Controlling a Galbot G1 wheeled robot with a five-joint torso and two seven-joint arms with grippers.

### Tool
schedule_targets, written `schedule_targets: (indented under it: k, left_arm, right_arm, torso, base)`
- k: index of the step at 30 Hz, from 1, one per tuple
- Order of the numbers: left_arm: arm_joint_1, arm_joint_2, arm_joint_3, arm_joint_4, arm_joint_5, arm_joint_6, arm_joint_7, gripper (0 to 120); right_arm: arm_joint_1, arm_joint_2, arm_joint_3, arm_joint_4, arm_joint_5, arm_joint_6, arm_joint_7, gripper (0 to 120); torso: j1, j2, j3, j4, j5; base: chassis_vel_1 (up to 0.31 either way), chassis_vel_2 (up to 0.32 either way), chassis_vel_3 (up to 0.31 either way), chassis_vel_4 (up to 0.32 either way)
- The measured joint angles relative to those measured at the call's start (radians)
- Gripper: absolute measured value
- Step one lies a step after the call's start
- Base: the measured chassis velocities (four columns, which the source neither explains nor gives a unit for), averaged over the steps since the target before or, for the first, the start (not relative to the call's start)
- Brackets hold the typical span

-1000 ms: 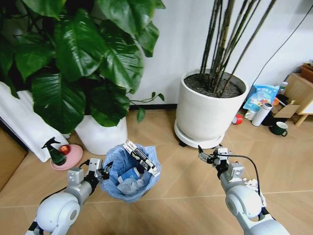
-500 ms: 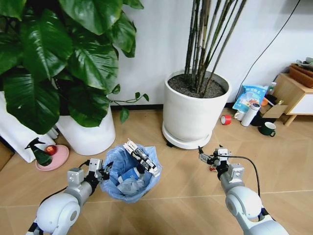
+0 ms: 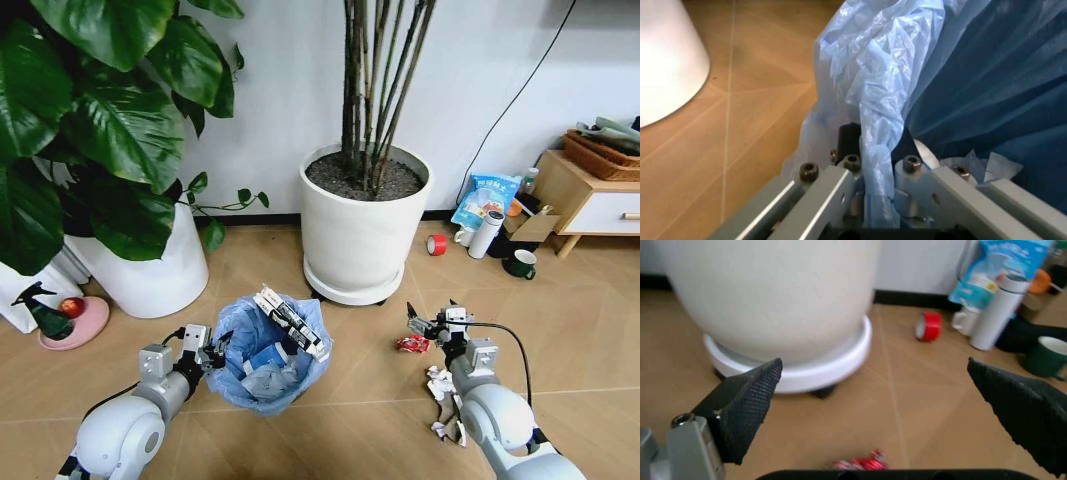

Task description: Pick up the trash bin and place the garbage on the floor into it.

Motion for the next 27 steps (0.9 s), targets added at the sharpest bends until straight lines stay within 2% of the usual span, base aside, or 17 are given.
schedule_targets:
  k: [8,16,24,27]
  left_arm:
    - [-0.004,-0.003,-0.001,0.0,0.0,-0.002,0.003,0]
    - [-0.01,-0.006,0.004,0.007,0.006,-0.008,0.009,0]
    - [-0.006,-0.002,0.001,0.012,0.006,-0.009,0.013,0]
    - [-0.008,0.003,0.003,0.014,0.006,-0.009,0.013,0]
  right_arm:
    - [-0.082,-0.022,0.079,-0.01,-0.012,-0.061,0.027,100]
    - [-0.153,0.042,0.141,-0.077,0.079,-0.104,0.025,100]
    - [-0.167,0.098,0.157,-0.187,0.081,-0.074,-0.013,100]
    - [-0.128,0.121,0.159,-0.281,0.062,-0.038,-0.035,100]
  torso:
    - [0.0,0.0,0.0,0.0004,-0.0006]
    - [0.0,0.0,0.0,-0.0001,-0.0002]
    - [0.0,0.0,0.0,-0.0001,-0.0004]
    - [0.0,0.0,0.0,0.0001,-0.0003]
  base:
    - [-0.022,-0.011,0.017,0.003]
    - [0.0,0.0,0.0,0.0]
    - [0.0,0.0,0.0,0.0]
    - [0.0,0.0,0.0,0.0]
